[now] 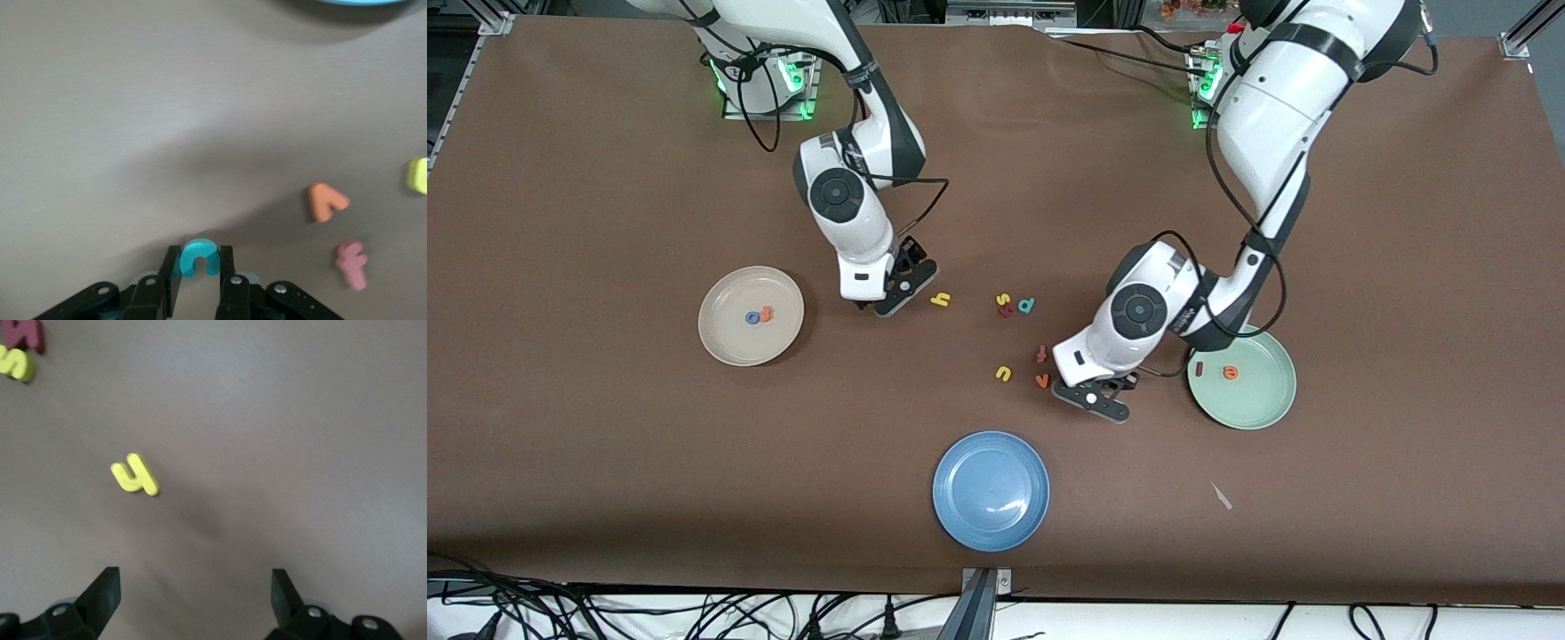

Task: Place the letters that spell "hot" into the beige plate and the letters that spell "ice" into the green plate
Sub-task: 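Put the cyan c on the green plate while the right gripper reaches the h, then grasp the yellow h with the right gripper while the left gripper returns to rest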

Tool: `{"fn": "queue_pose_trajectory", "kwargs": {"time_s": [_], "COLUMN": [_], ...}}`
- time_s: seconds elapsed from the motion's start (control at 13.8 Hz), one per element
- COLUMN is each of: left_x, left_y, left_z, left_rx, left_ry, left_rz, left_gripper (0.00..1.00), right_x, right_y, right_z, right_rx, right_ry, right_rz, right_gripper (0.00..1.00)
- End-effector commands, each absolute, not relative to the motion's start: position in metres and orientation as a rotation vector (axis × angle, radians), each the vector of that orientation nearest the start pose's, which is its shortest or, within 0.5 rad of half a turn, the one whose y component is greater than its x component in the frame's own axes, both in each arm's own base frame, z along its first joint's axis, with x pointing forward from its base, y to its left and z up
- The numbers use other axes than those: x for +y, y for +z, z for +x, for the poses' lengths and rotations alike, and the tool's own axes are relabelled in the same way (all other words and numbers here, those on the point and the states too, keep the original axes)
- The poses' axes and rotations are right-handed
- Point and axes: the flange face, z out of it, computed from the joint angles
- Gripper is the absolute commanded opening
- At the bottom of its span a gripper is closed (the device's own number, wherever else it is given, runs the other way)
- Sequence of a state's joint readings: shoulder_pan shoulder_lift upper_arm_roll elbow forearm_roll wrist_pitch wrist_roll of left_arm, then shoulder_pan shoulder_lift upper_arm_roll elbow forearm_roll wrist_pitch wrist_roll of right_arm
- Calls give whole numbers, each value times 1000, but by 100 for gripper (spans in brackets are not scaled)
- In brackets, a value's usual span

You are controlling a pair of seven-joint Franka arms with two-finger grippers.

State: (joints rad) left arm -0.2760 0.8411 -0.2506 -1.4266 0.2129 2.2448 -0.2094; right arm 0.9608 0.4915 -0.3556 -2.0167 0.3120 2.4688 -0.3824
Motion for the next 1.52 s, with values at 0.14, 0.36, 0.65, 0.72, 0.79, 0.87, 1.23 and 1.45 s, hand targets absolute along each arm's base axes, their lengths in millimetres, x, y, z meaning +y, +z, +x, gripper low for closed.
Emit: {"fn": "queue_pose_trajectory", "kwargs": {"time_s": [0.14, 0.36, 0.65, 0.72, 0.79, 0.87, 1.23, 1.45], "left_x": [-263, -201, -149, -135, -121, -103, -61, -67], "left_y": [246, 242, 222, 222, 222, 221, 217, 219], "left_z": [659, 672, 666, 665, 665, 668, 674, 673], "left_rx": [707, 877, 852, 842, 840, 845, 855, 868], "left_ry": [150, 263, 430, 487, 517, 524, 526, 521], "left_rz": [-2995, -2948, -2942, -2935, -2930, -2927, -2934, -2930], "left_gripper": [0, 0, 0, 0, 0, 0, 43, 100], "right_x": [385, 387, 391, 392, 394, 395, 395, 403], "right_y": [187, 183, 183, 181, 180, 180, 173, 172], "right_z": [489, 488, 486, 485, 484, 484, 484, 483], "right_rx": [-1292, -1306, -1298, -1302, -1303, -1295, -1302, -1306], "right_ry": [-142, -145, -145, -142, -146, -157, -148, -154], "right_rz": [-2838, -2834, -2830, -2829, -2826, -2827, -2831, -2821], "right_gripper": [100, 99, 94, 92, 89, 86, 75, 73]}}
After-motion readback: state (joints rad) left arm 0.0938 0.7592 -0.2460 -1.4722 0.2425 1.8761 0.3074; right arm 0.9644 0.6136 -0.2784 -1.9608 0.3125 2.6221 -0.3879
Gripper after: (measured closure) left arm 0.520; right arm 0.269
